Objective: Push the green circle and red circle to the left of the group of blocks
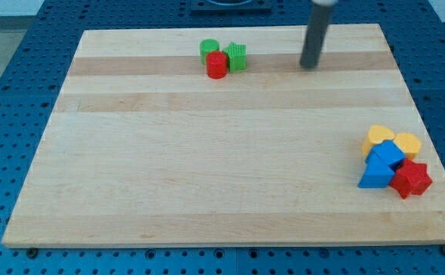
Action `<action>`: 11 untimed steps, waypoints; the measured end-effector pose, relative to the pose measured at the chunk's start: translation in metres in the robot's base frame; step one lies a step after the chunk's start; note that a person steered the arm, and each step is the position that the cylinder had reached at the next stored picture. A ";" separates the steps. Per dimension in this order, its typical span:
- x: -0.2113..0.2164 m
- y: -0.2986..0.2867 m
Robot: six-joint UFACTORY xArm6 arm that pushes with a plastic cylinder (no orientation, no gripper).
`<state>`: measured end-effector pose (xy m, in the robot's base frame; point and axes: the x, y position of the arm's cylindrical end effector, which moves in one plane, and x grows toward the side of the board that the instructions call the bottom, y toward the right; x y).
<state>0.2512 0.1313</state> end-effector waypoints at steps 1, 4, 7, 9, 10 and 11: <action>-0.044 -0.009; -0.042 -0.164; -0.052 -0.203; 0.004 -0.184; 0.069 -0.149; 0.154 -0.107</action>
<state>0.4051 0.0242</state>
